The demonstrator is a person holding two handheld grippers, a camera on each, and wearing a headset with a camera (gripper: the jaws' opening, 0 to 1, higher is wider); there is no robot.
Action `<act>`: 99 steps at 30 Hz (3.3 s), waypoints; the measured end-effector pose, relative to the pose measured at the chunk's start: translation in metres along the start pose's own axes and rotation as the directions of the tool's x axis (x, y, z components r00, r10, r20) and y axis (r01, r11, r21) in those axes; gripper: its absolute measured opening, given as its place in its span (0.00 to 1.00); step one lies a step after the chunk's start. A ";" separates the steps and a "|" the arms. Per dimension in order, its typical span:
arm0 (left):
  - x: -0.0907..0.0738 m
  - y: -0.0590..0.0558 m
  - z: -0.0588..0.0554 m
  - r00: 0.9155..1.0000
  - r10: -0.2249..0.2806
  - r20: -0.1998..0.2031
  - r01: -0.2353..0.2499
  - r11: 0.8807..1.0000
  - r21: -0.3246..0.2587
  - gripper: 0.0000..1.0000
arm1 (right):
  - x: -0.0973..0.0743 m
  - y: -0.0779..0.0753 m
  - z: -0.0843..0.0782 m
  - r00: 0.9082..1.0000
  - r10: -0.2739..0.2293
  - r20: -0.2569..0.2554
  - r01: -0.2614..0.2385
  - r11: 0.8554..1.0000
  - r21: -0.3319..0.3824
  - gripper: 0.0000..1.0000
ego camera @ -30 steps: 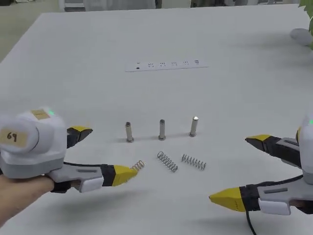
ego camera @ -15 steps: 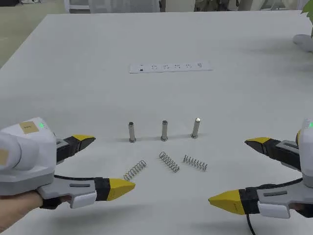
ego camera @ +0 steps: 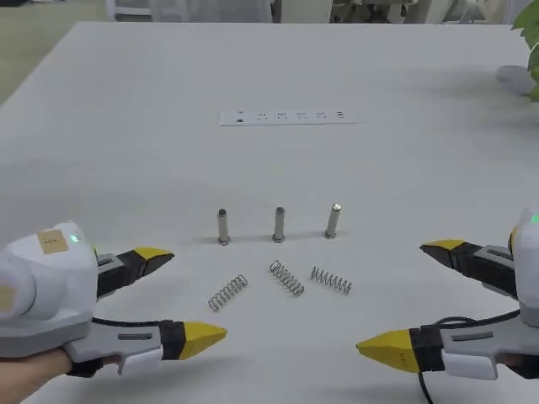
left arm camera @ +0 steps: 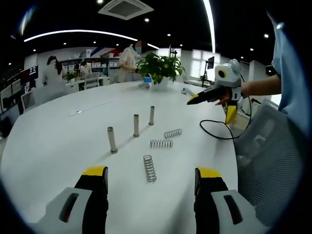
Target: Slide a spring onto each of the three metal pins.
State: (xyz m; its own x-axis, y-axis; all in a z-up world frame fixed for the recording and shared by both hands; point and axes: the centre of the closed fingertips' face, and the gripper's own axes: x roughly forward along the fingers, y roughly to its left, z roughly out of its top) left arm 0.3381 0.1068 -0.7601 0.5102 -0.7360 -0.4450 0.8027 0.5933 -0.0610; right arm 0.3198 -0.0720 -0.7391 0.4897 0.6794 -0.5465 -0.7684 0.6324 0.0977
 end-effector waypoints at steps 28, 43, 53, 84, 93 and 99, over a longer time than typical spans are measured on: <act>0.022 0.010 -0.024 0.998 0.022 -0.052 -0.022 1.000 0.002 0.27 | -0.004 0.001 -0.004 1.000 -0.016 -0.005 0.016 1.000 0.014 1.00; 0.028 0.007 -0.030 0.998 0.034 -0.053 -0.035 0.999 -0.012 0.11 | -0.003 0.000 -0.005 1.000 -0.012 -0.010 0.012 1.000 0.016 1.00; 0.031 0.007 -0.030 0.997 0.054 -0.048 -0.055 0.998 -0.029 0.06 | -0.003 0.001 -0.006 1.000 -0.007 -0.013 0.007 1.000 0.016 1.00; 0.027 0.009 -0.022 0.998 0.050 -0.033 -0.051 0.998 -0.026 0.02 | -0.001 0.006 -0.005 1.000 0.003 -0.013 -0.003 1.000 0.019 0.99; 0.024 -0.005 0.006 0.999 0.005 0.035 -0.005 1.000 -0.011 0.02 | 0.000 0.008 0.001 1.000 0.012 -0.003 -0.012 1.000 0.014 0.99; 0.023 -0.016 0.025 0.996 -0.023 0.081 0.024 1.000 -0.005 0.02 | 0.001 0.010 0.010 1.000 0.025 0.019 -0.025 0.999 0.021 0.98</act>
State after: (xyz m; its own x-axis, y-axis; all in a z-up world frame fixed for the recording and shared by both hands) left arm 0.3445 0.0728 -0.7473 0.5145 -0.7736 -0.3699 0.8131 0.5771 -0.0761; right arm 0.3166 -0.0608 -0.7306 0.4786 0.7018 -0.5276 -0.7717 0.6228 0.1284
